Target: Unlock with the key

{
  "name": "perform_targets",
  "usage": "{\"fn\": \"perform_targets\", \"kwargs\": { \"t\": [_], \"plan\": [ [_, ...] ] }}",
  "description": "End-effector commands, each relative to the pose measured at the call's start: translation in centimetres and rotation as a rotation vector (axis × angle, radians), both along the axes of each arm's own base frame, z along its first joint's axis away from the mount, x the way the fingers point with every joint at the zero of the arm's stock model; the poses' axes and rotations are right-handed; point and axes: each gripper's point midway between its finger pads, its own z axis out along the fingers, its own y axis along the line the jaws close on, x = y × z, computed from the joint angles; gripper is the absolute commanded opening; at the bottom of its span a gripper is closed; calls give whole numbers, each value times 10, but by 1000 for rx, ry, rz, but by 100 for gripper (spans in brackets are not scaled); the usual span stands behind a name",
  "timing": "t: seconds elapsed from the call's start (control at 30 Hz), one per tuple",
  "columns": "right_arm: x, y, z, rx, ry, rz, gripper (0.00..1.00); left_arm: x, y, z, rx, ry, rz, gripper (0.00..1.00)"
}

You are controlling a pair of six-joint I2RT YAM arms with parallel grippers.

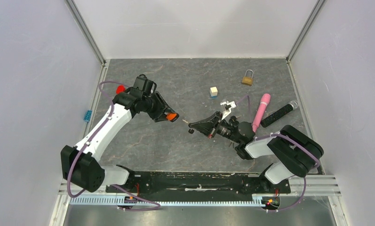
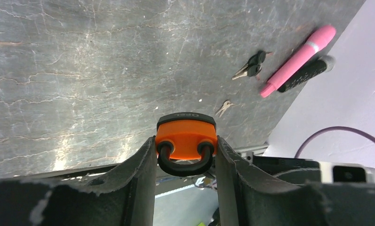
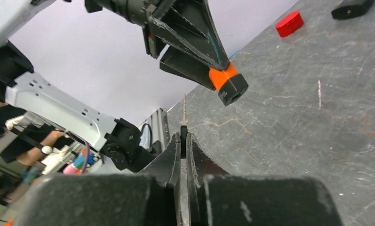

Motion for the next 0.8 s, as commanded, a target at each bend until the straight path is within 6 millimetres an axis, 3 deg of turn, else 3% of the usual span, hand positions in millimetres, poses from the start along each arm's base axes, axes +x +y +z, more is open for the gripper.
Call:
{"fn": "perform_targets", "kwargs": {
  "t": [0.0, 0.17, 0.3, 0.5, 0.77],
  "plan": [
    [-5, -10, 17, -16, -182, -26, 0, -4, -8, -1, -5, -10, -178, 2],
    [-3, -19, 3, -90, -190, -69, 0, -11, -2, -62, 78, 145, -196, 2],
    [-3, -25, -6, -128, -188, -94, 0, -5, 5, -93, 144, 193, -181, 4],
    [-4, -27, -12, -144, -173, -95, 0, 2, 6, -124, 183, 254, -167, 16],
    [-2, -29, -16, -152, -158, -97, 0, 5, 7, -148, 211, 305, -148, 24]
  ]
}}
